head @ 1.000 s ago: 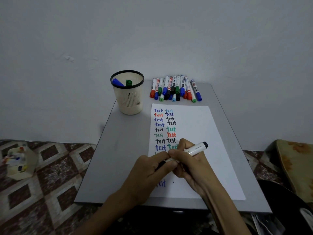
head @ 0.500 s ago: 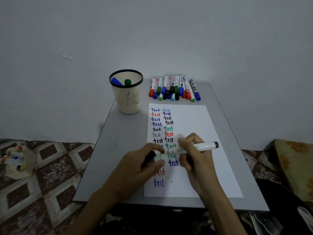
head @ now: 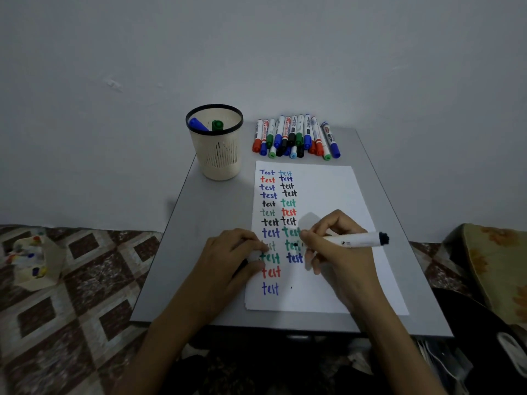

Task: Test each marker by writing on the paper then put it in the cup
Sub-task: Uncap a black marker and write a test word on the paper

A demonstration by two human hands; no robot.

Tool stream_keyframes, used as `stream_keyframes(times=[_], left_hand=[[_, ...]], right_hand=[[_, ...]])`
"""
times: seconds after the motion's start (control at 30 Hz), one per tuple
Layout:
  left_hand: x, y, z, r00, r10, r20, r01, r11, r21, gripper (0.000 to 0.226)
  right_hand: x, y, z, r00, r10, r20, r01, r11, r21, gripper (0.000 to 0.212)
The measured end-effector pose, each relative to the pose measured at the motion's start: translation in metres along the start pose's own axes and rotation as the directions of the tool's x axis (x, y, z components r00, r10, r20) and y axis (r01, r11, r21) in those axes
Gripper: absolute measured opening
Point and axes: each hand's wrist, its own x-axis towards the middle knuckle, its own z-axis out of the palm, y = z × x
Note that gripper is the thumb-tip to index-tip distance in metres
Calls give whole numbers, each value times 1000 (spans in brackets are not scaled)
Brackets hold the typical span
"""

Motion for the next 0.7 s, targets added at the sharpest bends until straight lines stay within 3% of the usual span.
stream_keyframes(times=[0.1,0.7], left_hand=[[1,-1,1,1000,-3,-1,3,1000,10,35],[2,-2,1,1000,-4,-18,3,999,-38,37]], right_hand=[[0,6,3,1000,26,4,-26,999,-34,36],[0,14,9,997,-38,64,49,981,-188,32]])
